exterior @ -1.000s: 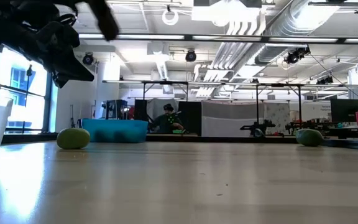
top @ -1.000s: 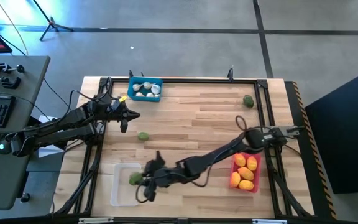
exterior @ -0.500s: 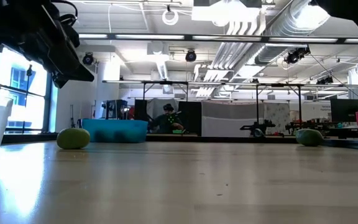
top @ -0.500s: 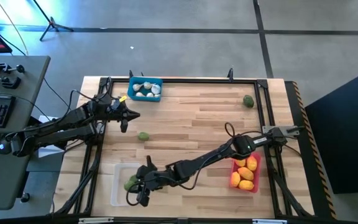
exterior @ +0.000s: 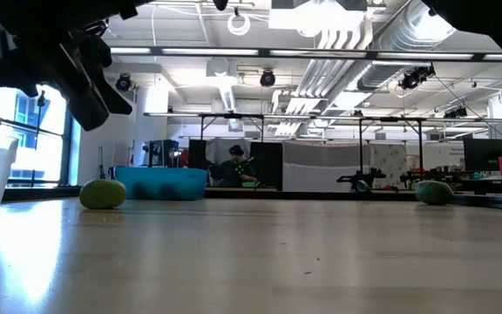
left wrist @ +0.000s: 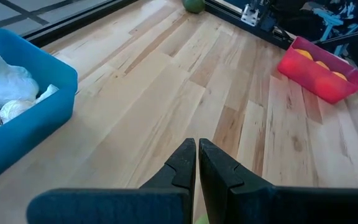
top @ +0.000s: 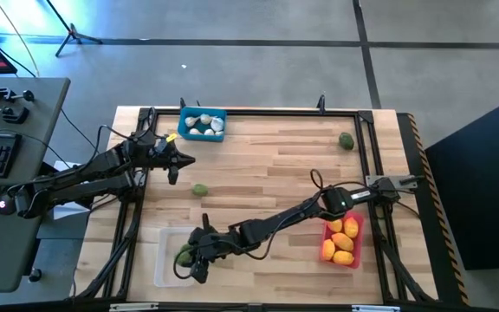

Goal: Sort produce into baskets
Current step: Put the lime into the transparent bin

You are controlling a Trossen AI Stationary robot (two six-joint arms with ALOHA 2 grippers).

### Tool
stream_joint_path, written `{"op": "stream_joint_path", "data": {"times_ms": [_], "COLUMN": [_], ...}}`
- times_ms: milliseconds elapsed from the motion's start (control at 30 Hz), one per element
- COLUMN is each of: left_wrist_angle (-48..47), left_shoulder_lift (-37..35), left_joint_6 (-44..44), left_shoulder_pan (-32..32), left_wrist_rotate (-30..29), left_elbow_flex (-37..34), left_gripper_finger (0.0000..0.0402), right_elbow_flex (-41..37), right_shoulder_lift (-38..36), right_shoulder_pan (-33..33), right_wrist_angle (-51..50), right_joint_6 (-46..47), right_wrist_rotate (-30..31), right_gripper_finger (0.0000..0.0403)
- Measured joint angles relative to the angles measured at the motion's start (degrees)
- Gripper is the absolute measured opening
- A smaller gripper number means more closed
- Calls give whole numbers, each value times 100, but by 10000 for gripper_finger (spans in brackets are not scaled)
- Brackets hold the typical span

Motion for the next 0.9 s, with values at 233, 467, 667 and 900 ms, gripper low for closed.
{"op": "stream_joint_path", "data": {"times_ms": [233,467,667,900], "left_wrist_angle": [0,0,0,-7], "left_shoulder_lift": [0,0,0,0], "left_joint_6": [-4,3,-42,-147], "left_shoulder_pan": [0,0,0,0], "left_wrist_rotate": [1,1,-28,-47], "left_elbow_flex": [-1,-1,0,1], "left_gripper_finger": [7,7,7,7], "right_elbow_flex": [0,8,318,232], "right_shoulder_lift": [-2,-4,-11,-479], "right_shoulder_pan": [17,1,-115,-304], "right_wrist_angle": [87,155,-449,-1364], "right_joint_6": [-296,-440,-477,-901], "right_wrist_rotate": [-45,-375,-471,429], "right_gripper_finger": [163,225,171,13]}}
